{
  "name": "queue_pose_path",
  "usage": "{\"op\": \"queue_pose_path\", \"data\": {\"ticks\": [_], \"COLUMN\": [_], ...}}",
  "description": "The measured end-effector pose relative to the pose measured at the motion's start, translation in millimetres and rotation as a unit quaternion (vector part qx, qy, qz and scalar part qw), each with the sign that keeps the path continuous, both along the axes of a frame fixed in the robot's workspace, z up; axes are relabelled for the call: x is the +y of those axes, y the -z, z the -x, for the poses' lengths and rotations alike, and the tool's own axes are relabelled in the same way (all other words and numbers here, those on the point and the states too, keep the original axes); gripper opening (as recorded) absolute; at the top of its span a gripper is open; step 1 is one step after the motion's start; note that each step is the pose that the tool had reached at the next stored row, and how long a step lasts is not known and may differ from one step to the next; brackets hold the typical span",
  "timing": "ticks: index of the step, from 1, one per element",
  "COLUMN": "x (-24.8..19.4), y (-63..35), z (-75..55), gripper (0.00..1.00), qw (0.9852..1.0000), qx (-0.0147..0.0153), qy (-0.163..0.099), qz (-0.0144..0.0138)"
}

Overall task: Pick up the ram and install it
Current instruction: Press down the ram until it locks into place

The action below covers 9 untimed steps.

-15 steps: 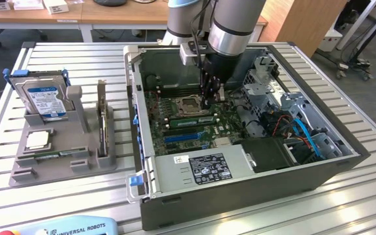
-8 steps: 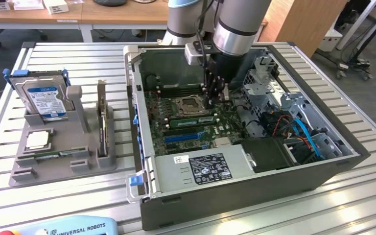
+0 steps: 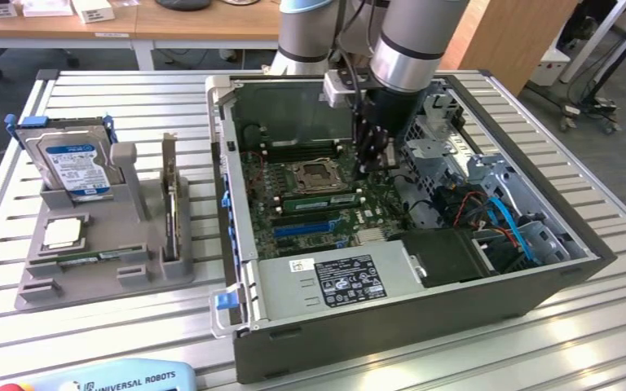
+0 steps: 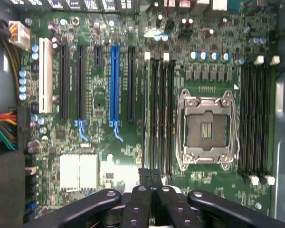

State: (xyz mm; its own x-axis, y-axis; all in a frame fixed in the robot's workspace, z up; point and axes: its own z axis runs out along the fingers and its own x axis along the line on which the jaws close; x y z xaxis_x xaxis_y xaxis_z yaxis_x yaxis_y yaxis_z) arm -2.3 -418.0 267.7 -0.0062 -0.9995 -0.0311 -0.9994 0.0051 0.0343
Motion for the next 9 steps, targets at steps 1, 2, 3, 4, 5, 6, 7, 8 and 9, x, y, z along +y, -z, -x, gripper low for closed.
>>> {"op": "queue_pose_path", "data": {"ticks": [1, 2, 3, 4, 5, 6, 7, 8, 9], "x": [0.0, 0.0, 0.1, 0.1, 0.0, 0.0, 0.0, 0.0, 0.0], "y": [0.0, 0.1, 0.0, 0.0, 0.0, 0.0, 0.0, 0.0, 0.4], "z": [-2.0, -4.0, -5.7, -6.5, -6.5, -6.5, -6.5, -6.5, -6.5], "gripper": [0.10, 0.10, 0.10, 0.10, 0.10, 0.10, 0.10, 0.10, 0.10], "qw": [1.0000, 1.0000, 1.0000, 1.0000, 1.0000, 1.0000, 1.0000, 1.0000, 1.0000], "qx": [0.0000, 0.0000, 0.0000, 0.0000, 0.0000, 0.0000, 0.0000, -0.0001, -0.0001], "qy": [0.000, 0.000, 0.000, 0.000, 0.000, 0.000, 0.000, 0.000, 0.000], "qz": [0.0000, -0.0001, 0.0000, 0.0000, 0.0000, 0.0000, 0.0000, -0.0001, -0.0002]}}
